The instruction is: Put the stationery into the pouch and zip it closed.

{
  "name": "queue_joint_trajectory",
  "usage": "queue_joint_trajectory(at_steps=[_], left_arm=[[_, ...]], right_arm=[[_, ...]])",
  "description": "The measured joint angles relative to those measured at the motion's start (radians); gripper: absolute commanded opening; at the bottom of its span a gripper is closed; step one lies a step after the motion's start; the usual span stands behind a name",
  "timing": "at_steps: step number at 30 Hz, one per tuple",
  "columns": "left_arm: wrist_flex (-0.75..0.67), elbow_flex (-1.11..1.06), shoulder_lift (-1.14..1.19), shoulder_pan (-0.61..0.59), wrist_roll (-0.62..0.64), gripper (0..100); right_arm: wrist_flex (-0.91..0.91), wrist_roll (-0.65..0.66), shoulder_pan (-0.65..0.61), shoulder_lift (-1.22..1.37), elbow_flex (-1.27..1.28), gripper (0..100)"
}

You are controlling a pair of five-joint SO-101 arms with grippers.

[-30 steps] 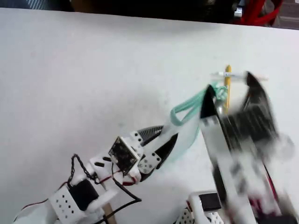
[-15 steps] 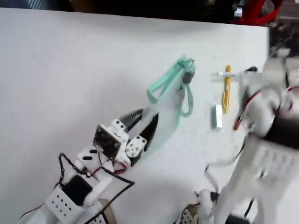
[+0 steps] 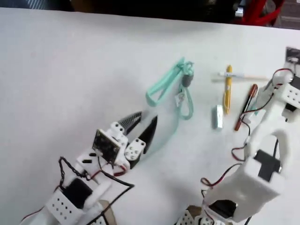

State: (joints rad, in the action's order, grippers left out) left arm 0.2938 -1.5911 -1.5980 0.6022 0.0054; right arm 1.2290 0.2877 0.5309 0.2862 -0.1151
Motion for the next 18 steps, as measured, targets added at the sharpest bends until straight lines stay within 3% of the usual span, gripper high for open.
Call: queue_joint_trajectory(at_steps=[13, 18], left_arm=[[-0.002, -0.009, -0.008, 0.000, 0.000, 4], [-0.002, -0.009, -0.008, 0.000, 0.000, 4]], right_arm=[[-0.087, 0.000, -0.041, 0.189, 0.058, 21.3], [-0.124, 0.000, -0.032, 0.196, 0.098, 14.7]])
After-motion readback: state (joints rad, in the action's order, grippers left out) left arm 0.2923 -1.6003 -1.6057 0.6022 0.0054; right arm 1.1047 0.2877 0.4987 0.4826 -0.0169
